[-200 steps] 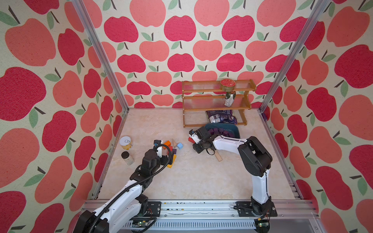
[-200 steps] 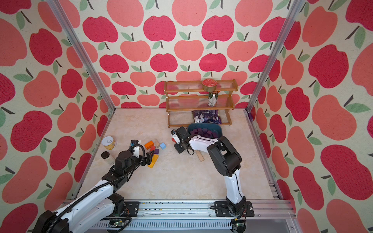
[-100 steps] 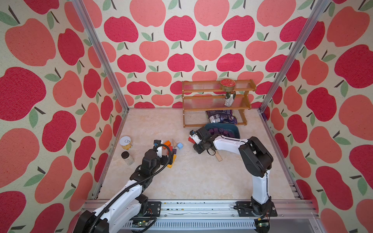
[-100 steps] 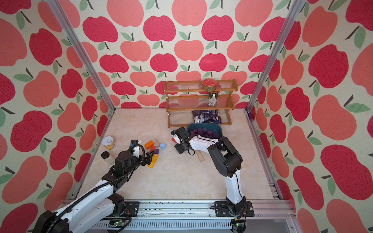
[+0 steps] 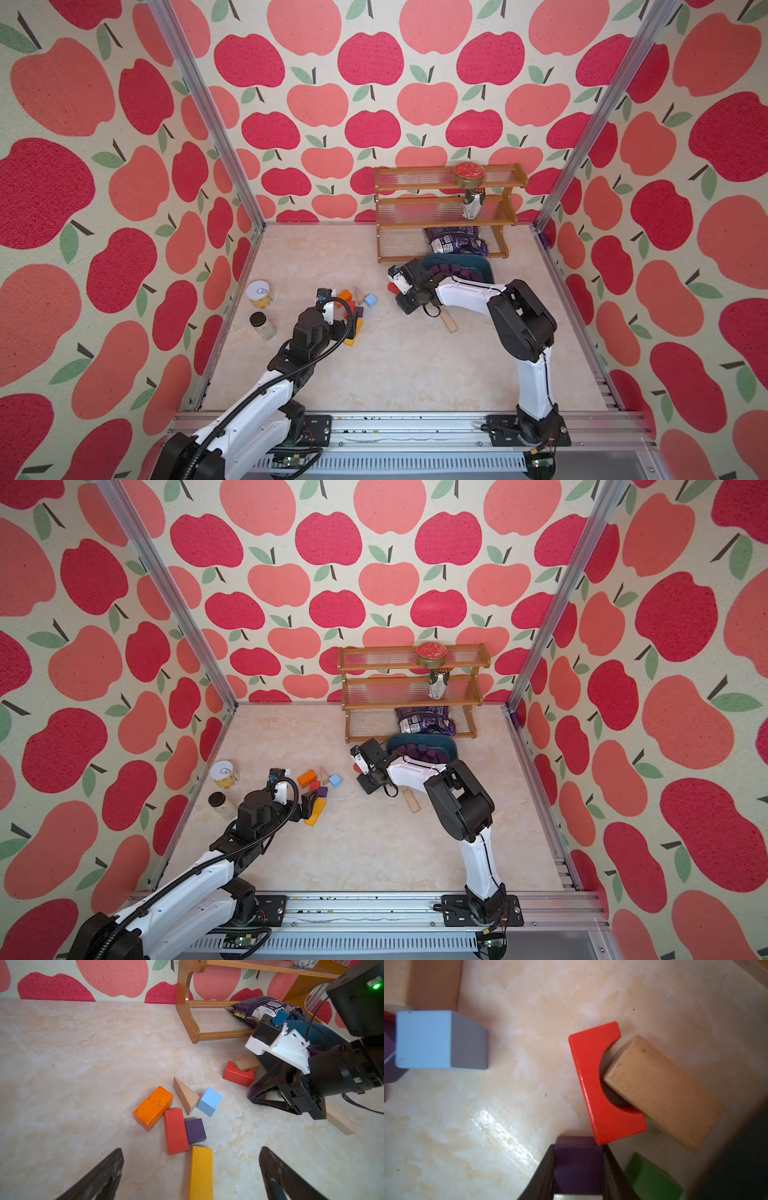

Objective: Pick purple bricks into the storage bin
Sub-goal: Pick up the building block from the center of the board.

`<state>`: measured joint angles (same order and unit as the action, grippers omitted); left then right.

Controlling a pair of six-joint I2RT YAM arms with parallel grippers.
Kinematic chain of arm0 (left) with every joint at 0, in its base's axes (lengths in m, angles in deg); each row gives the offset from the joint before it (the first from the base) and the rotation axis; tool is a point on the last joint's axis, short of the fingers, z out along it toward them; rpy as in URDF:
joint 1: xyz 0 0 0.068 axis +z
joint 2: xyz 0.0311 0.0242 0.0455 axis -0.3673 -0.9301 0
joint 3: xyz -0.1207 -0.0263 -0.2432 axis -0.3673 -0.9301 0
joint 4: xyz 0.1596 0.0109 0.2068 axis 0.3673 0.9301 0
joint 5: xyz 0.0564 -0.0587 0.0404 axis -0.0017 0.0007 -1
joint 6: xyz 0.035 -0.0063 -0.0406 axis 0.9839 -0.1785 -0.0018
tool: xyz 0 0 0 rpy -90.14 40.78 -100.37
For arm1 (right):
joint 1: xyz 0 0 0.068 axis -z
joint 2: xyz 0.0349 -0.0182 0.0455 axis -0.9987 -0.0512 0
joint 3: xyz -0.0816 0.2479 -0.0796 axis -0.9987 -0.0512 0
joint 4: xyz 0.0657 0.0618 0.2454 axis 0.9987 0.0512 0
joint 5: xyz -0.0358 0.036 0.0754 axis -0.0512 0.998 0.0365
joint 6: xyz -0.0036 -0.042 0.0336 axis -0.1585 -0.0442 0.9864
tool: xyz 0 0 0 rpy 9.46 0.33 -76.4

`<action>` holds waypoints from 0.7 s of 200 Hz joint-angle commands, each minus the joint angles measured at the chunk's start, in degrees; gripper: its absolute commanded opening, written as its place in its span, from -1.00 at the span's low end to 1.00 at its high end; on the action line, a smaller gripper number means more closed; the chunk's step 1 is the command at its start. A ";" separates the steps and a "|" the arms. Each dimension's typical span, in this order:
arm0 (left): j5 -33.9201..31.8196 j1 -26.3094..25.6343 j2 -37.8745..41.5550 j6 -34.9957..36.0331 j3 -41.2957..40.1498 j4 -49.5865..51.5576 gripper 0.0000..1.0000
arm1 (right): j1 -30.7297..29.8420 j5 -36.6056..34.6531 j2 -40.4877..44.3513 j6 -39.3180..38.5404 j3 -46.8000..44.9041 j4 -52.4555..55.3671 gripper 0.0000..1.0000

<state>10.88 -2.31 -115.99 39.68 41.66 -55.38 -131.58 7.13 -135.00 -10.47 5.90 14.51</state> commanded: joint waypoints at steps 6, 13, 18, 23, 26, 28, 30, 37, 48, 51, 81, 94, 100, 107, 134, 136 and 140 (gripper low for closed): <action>-0.14 0.37 -0.18 0.02 0.12 -0.25 0.99 | -0.05 -1.66 -1.37 0.53 0.44 4.45 -0.51; -0.14 0.37 -0.18 -0.02 0.05 -0.26 0.99 | -0.10 -1.76 -0.85 0.58 0.53 4.70 -0.51; -0.14 0.38 -0.17 -0.01 0.07 -0.23 0.99 | -0.10 -1.91 -0.41 0.67 0.53 4.79 -0.51; -0.14 0.35 -0.17 -0.02 0.03 -0.25 0.99 | -0.12 -1.90 0.08 0.76 0.51 4.93 -0.51; -0.16 0.32 -0.18 -0.02 0.07 -0.19 0.99 | -0.10 -1.97 0.42 0.80 0.47 4.98 -0.51; -0.19 0.31 -0.18 0.00 0.07 -0.20 0.99 | -0.13 -1.94 0.59 0.91 0.43 5.02 -0.51; -0.18 0.37 -0.18 -0.01 0.07 -0.22 0.99 | -0.09 -1.94 0.91 0.87 0.38 5.05 -0.51; -0.15 0.31 -0.18 -0.02 0.08 -0.21 0.99 | -0.05 -1.94 1.76 1.11 0.27 5.10 -0.51; -0.14 0.38 -0.24 -0.02 0.17 -0.26 0.99 | -0.05 -2.27 3.06 1.27 0.31 5.65 -0.51; -0.14 0.34 -0.19 -0.01 0.13 -0.18 0.99 | -0.09 -2.40 3.48 1.25 0.35 5.78 -0.51; 0.10 0.39 -0.17 -0.04 0.20 -0.21 0.99 | -0.01 -3.25 8.07 1.39 -0.07 7.32 -0.51; 0.25 0.33 -0.27 -0.13 0.16 -0.43 0.99 | 0.26 -2.95 10.13 1.30 -0.13 8.03 -0.50; 0.29 0.30 -0.40 -0.14 0.17 -0.52 0.99 | 0.41 -2.52 11.06 1.23 -0.13 8.34 -0.50; 0.37 0.37 -0.57 -0.18 0.25 -0.44 0.99 | 0.69 -1.93 12.16 1.09 -0.10 8.57 -0.50; 0.38 0.34 -0.71 -0.19 0.49 -0.15 0.99 | 2.72 -0.75 15.81 1.32 0.83 9.77 -0.49; 0.32 0.38 -0.71 -0.17 0.46 -0.21 0.99 | 2.97 -0.71 15.99 1.33 0.94 9.91 -0.49; 0.38 0.37 -0.71 -0.16 0.43 -0.22 0.99 | 3.44 -0.64 16.44 1.45 1.20 10.10 -0.49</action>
<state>10.88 -2.31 -116.42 39.68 41.66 -55.36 -130.55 5.49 -121.65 -10.33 5.99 21.30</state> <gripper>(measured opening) 0.994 0.335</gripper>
